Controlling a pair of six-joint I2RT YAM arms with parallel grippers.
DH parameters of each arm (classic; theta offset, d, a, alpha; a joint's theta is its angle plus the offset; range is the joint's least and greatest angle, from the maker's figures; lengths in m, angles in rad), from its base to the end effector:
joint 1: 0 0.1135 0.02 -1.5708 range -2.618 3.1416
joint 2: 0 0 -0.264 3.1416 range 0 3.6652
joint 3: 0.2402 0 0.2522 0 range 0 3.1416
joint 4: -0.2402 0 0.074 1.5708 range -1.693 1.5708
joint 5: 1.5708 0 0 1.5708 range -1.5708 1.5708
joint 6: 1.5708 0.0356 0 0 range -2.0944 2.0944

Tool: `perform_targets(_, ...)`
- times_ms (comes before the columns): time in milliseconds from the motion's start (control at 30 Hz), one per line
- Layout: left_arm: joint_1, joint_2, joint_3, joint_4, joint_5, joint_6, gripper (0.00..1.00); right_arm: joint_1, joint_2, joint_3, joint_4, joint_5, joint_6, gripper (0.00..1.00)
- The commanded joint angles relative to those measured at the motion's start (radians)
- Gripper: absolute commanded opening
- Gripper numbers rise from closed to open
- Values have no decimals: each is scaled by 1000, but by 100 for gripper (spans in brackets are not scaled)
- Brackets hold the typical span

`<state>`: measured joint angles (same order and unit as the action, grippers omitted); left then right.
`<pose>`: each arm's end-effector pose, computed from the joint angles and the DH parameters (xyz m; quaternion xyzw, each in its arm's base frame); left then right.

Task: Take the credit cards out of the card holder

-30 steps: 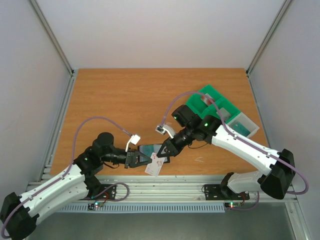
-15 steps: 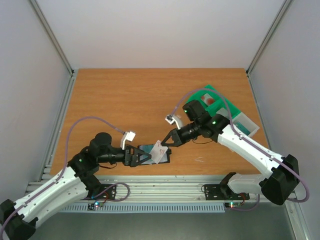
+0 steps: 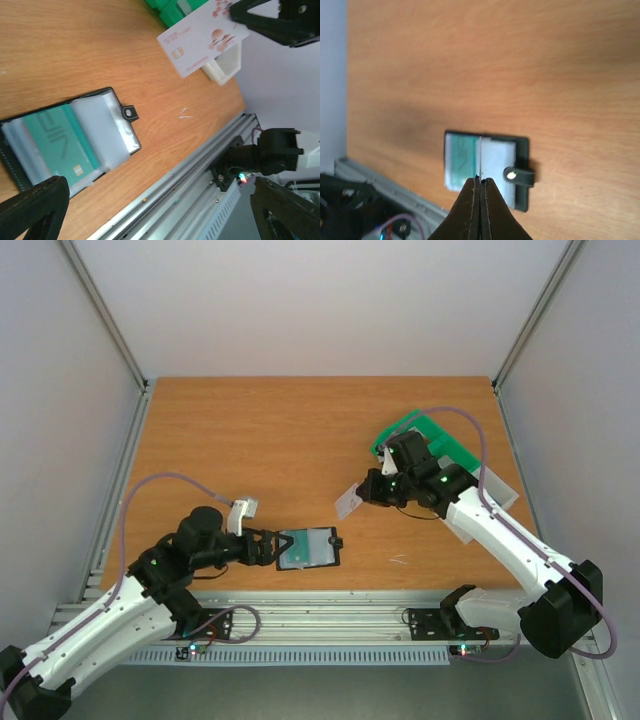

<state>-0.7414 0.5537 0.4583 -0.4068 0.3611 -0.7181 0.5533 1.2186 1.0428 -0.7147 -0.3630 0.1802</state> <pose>0.0941 -0.1032 0.2371 0.1013 0.8455 -0.4492 0.2704 0.2044 0.1411 0.2941 -0.2311 0.9000 0.2765 0.2453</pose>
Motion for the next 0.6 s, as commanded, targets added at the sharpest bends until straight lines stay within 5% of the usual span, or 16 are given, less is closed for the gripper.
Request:
perform_targets(0,0,28,17,0,-90,51,100,-14,-40,32,8,245,77,1)
perform_targets(300,-1,174,18,94,-131,77,99,-38,-36,15,24,588,90,1)
perform_targets(567,1,222,-1,160,-114,47,99,-141,-47,-47,122,727,93,1)
